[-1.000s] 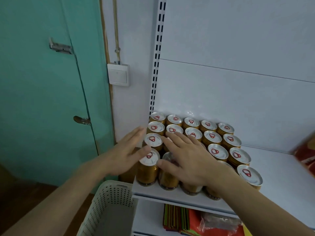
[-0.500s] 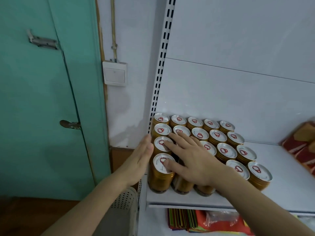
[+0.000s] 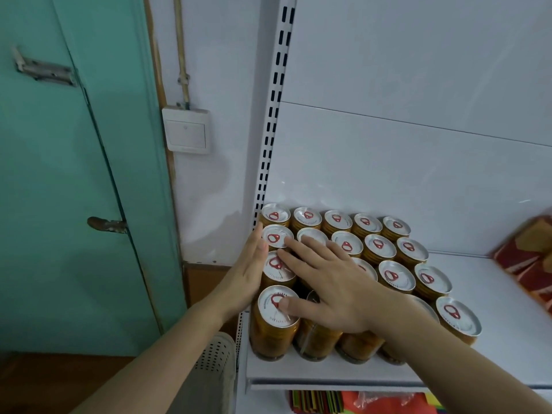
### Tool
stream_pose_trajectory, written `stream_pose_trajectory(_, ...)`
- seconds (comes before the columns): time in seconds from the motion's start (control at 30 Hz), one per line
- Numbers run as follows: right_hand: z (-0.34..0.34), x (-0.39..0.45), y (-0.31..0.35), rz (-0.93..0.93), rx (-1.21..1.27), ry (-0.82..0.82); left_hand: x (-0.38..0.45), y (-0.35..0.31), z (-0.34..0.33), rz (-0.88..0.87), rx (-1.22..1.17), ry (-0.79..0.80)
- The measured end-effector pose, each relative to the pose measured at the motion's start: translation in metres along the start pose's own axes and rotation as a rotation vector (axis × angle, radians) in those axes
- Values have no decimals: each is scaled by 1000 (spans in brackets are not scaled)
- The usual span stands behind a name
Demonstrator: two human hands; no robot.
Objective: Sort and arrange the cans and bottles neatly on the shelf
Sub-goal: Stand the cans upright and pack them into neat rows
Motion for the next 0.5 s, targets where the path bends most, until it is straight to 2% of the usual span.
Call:
stream_pose_trajectory(0.13,7,2,-5,-12,16,-5,26,3,12,65,-28,-73)
stream_pose_trajectory(0.5,5,7,-14,-55,36,25,43,-7,11,90,120,-40)
Point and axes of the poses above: each hand's wrist, its own x-axis towards the middle knuckle, its own z-axis out of the back of the hand, y = z × x, the point moved 5 cm from there along x, towards the middle knuckle, and after that the axes turned 4 degrees about y, right-handed, at the moved point
